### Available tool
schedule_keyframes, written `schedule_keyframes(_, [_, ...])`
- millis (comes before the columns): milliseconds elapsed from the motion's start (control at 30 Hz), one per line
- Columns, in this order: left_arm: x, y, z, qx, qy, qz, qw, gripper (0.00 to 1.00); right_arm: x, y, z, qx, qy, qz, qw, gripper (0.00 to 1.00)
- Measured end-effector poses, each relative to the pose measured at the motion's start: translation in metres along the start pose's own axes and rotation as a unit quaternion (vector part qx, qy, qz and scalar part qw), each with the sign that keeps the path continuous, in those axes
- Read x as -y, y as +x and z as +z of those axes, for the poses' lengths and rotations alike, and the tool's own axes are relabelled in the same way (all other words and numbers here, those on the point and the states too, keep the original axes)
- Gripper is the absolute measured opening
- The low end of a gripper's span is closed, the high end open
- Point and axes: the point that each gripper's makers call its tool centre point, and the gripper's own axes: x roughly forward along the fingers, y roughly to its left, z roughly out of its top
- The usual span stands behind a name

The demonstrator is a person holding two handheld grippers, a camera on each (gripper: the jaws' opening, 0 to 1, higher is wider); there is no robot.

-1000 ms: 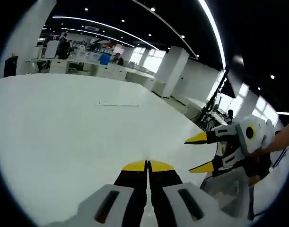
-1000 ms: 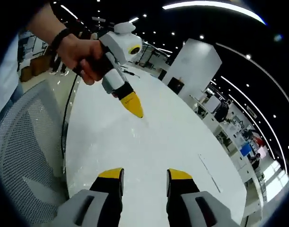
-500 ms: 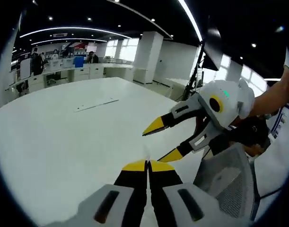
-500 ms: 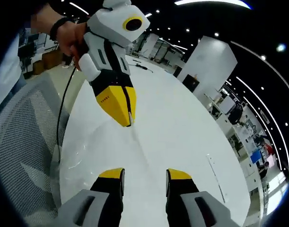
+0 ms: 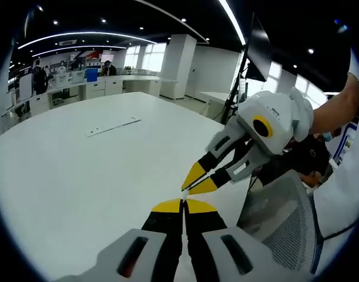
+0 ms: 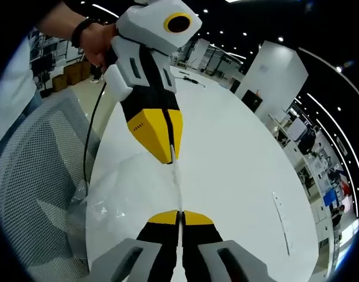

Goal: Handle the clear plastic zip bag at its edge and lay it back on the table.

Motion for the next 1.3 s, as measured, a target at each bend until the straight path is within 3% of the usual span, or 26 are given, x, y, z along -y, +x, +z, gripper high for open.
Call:
schedule_keyframes(267, [-0.015, 0.003, -0.001, 0.000, 0.009, 0.030, 0.9995, 0.00, 0.016, 0.000, 0.001, -0.016, -0.023, -0.026, 0.9993, 0.00])
schedule_keyframes(433, [-0.028, 0.001, 0.009, 0.018, 0.000, 0.059, 0.9981, 0.08, 0.051, -0.003, 0.004, -0.034, -0.056, -0.063, 0.9959, 0.00])
schedule_keyframes(533, [-0.038, -0.004, 0.020, 0.035, -0.006, 0.084, 0.9958, 0.10, 0.087, -0.009, 0.013, -0.035, -0.065, -0.096, 0.9927, 0.00])
schedule_keyframes(667, [-0.045, -0.008, 0.027, 0.048, -0.011, 0.097, 0.9940, 0.09, 0.133, -0.024, 0.028, -0.035, -0.085, -0.145, 0.9852, 0.00])
schedule_keyframes(833, [-0.047, -0.011, 0.033, 0.059, -0.013, 0.111, 0.9920, 0.09, 0.164, -0.042, 0.049, -0.042, -0.126, -0.181, 0.9745, 0.00])
schedule_keyframes(1000, [-0.051, -0.015, 0.036, 0.069, -0.014, 0.129, 0.9892, 0.10, 0.146, -0.034, 0.049, -0.063, -0.180, -0.167, 0.9673, 0.00])
schedule_keyframes(1133, [-0.056, -0.021, 0.038, 0.075, -0.003, 0.151, 0.9857, 0.10, 0.101, -0.015, 0.039, -0.075, -0.210, -0.123, 0.9670, 0.00])
schedule_keyframes(1200, [-0.058, -0.028, 0.039, 0.061, 0.046, 0.183, 0.9801, 0.11, 0.078, -0.005, 0.033, -0.076, -0.208, -0.102, 0.9697, 0.00])
schedule_keyframes(1300, [-0.045, -0.026, 0.038, 0.045, 0.113, 0.182, 0.9757, 0.15, 0.052, 0.006, 0.028, -0.078, -0.207, -0.078, 0.9721, 0.00])
